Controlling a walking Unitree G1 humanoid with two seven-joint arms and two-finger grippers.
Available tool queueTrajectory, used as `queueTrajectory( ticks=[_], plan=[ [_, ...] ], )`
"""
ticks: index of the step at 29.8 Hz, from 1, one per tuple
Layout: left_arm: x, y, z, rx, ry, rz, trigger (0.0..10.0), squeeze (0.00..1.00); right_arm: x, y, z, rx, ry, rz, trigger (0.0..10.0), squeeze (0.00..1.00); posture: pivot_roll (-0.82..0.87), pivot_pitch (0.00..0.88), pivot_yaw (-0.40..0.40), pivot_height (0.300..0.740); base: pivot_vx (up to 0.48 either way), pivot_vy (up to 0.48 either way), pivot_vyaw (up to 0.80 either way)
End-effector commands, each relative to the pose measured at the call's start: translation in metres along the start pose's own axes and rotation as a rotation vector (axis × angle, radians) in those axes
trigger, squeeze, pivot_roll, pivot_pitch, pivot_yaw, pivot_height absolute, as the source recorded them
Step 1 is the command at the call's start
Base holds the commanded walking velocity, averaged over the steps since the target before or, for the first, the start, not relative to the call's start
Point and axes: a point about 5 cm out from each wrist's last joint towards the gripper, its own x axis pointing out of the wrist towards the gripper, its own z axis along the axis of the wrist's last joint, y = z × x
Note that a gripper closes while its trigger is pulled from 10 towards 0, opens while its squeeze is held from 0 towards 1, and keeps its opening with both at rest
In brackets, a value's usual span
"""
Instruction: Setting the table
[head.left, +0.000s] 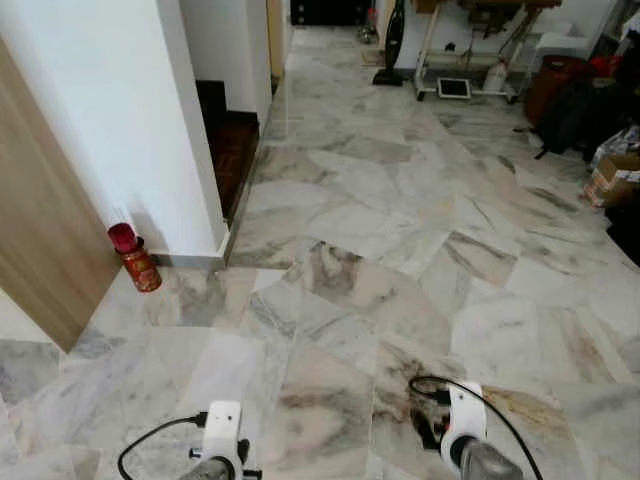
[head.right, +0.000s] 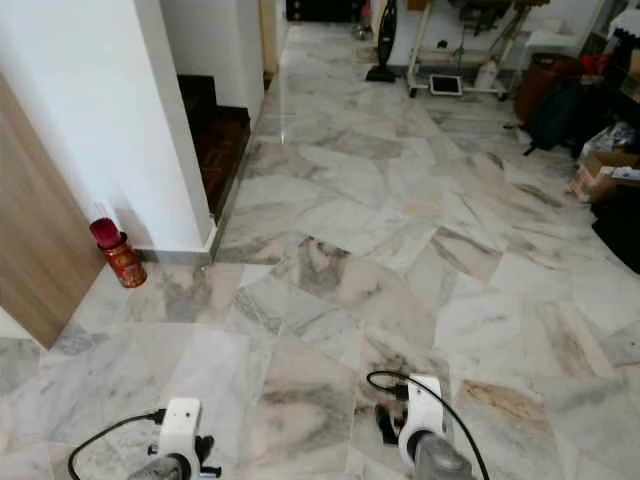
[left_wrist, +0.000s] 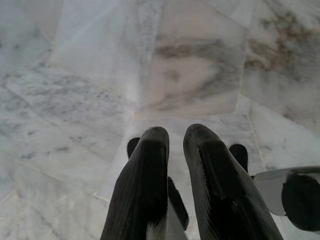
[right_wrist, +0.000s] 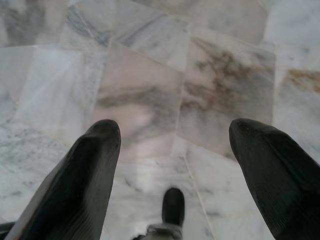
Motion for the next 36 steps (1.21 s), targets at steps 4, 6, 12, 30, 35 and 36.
queueTrajectory(
  ticks=[4, 6, 12, 30, 35, 36],
  plan=[
    [0.000, 0.003, 0.001, 0.017, 0.006, 0.009, 10.0, 0.00, -0.001, 0.004, -0.010, 0.012, 0.022, -0.002, 10.0, 0.00, -0.11, 0.000, -0.005, 0.740, 0.000, 0.000, 0.00],
    [0.001, 0.003, 0.003, 0.024, 0.002, 0.009, 10.0, 0.00, -0.002, 0.005, -0.015, 0.014, 0.036, -0.007, 10.0, 0.00, -0.12, 0.000, 0.005, 0.740, 0.000, 0.000, 0.00],
    [0.001, 0.004, 0.007, 0.032, -0.011, 0.010, 10.0, 0.00, -0.004, 0.004, -0.024, 0.033, 0.053, -0.021, 10.0, 0.00, -0.13, 0.000, 0.017, 0.740, 0.000, 0.000, 0.00],
    [0.001, 0.012, 0.010, -0.029, -0.038, 0.057, 10.0, 0.00, -0.002, 0.005, -0.021, 0.040, 0.059, -0.040, 10.0, 0.00, -0.13, 0.000, 0.015, 0.740, 0.000, 0.000, -0.35],
    [0.001, 0.015, 0.012, -0.058, -0.050, 0.068, 10.0, 0.00, -0.003, 0.004, -0.024, 0.035, 0.071, -0.045, 10.0, 0.00, -0.12, 0.000, 0.012, 0.740, 0.000, 0.000, -0.77],
    [0.001, 0.015, 0.012, -0.062, -0.052, 0.068, 10.0, 0.00, -0.003, 0.004, -0.024, 0.035, 0.072, -0.046, 10.0, 0.00, -0.12, 0.000, 0.012, 0.740, 0.000, 0.000, -0.77]
  ],
)
